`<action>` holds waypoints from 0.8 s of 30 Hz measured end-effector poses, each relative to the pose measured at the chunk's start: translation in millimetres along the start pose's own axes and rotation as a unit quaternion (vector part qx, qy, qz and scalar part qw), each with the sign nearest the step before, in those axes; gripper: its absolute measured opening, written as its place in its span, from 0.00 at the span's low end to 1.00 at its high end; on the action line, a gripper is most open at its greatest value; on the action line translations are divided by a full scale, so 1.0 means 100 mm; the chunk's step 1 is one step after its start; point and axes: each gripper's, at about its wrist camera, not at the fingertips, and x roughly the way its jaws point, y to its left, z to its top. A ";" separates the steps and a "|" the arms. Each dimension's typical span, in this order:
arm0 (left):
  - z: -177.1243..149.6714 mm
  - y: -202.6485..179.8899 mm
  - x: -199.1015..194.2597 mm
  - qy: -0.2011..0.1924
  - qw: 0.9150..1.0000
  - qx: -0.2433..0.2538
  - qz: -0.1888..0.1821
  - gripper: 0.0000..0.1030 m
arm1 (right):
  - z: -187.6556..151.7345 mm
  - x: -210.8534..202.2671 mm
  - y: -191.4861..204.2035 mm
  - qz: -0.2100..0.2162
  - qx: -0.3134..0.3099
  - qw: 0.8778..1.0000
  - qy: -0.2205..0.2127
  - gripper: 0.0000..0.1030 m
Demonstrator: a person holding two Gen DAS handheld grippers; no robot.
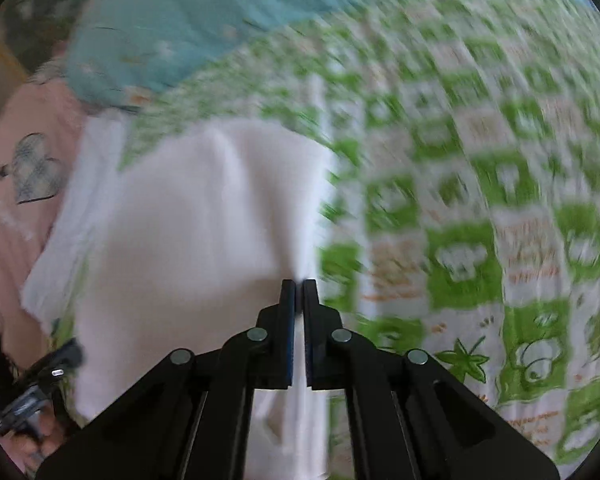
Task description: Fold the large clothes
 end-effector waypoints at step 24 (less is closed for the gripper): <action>0.05 -0.12 0.07 0.018 1.000 0.021 0.002 0.52 | 0.11 -0.26 0.25 0.032 -0.026 0.998 -0.046 0.07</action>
